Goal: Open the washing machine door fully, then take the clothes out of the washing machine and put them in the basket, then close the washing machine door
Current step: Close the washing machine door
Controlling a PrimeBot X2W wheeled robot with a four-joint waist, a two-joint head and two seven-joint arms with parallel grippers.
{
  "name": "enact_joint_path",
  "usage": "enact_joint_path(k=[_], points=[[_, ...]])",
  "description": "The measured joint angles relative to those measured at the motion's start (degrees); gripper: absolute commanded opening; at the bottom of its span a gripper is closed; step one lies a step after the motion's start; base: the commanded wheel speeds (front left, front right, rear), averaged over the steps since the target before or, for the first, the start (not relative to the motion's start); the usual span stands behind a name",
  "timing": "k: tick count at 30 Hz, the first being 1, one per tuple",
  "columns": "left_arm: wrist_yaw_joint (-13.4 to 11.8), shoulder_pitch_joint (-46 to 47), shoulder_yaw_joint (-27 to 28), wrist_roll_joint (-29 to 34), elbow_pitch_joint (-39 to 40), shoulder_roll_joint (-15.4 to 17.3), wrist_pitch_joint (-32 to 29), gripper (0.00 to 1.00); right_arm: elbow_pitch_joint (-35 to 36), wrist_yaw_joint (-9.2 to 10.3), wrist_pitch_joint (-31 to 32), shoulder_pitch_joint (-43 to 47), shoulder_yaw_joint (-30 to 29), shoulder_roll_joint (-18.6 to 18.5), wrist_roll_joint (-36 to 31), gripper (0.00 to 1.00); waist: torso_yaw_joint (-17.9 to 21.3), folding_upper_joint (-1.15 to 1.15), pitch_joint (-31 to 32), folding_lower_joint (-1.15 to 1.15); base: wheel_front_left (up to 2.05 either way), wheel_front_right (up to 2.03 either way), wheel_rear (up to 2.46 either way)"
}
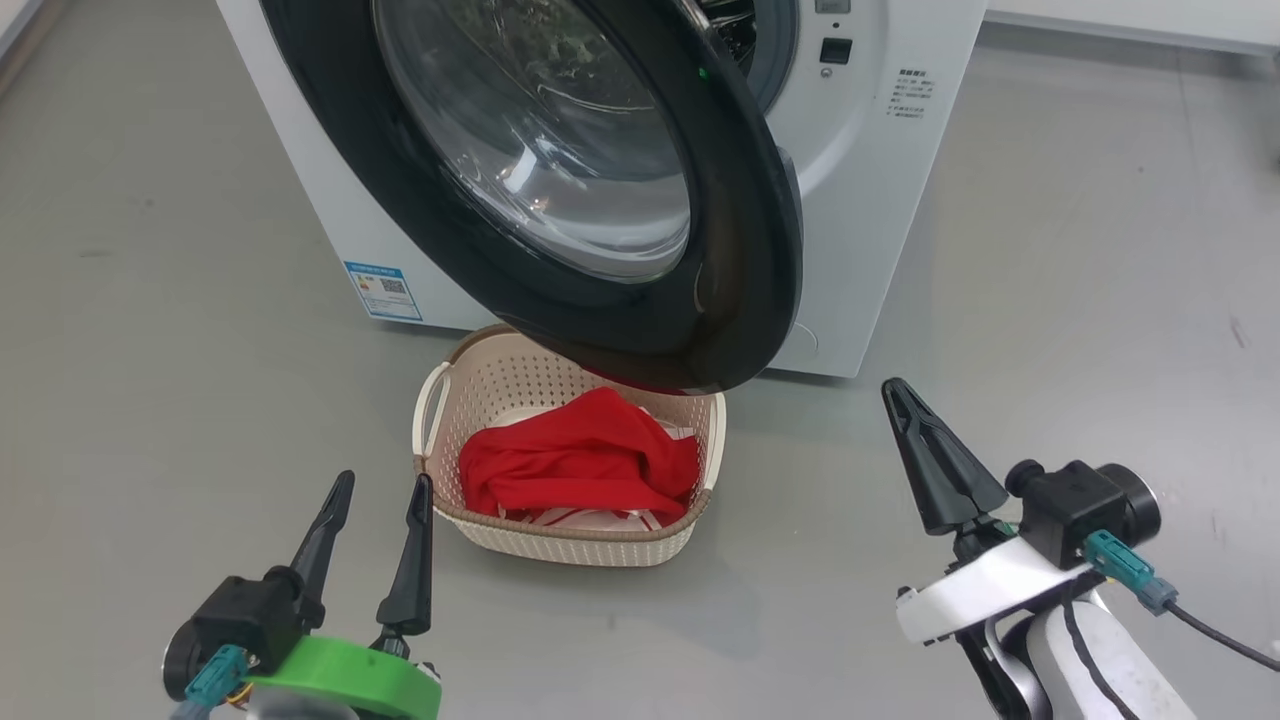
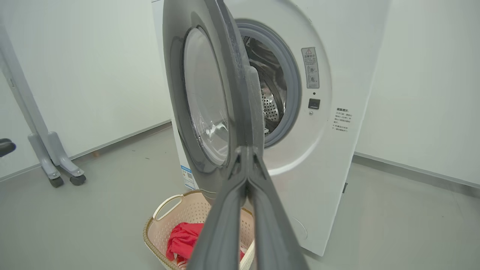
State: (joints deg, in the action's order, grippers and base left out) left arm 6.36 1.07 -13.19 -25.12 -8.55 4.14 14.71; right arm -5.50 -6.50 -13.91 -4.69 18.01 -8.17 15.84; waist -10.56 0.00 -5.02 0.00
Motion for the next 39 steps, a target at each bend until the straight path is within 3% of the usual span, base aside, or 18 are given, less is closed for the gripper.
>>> enact_joint_path(k=[6,24,39], points=[[0.1,1.7,-1.2,0.5,0.6,-0.4,0.0,1.00,-0.3,-0.48,1.3,-3.5,2.1,1.4,3.5,0.00,-1.2,0.00,-2.9,0.00,0.00,0.00,0.00],[0.6,7.2,-2.4,0.5,2.9,-1.5,0.0,1.00,-2.8,-0.49,4.6,-18.1,5.5,-6.1,3.7,0.00,-6.0,0.00,-12.0,0.00,0.00,0.00,0.00],[0.6,9.6,-2.2,0.4,3.6,-1.8,0.0,1.00,-5.3,-1.00,5.1,-27.3,3.8,-10.6,6.9,0.00,-9.3,0.00,-18.4,0.00,0.00,0.00,0.00]])
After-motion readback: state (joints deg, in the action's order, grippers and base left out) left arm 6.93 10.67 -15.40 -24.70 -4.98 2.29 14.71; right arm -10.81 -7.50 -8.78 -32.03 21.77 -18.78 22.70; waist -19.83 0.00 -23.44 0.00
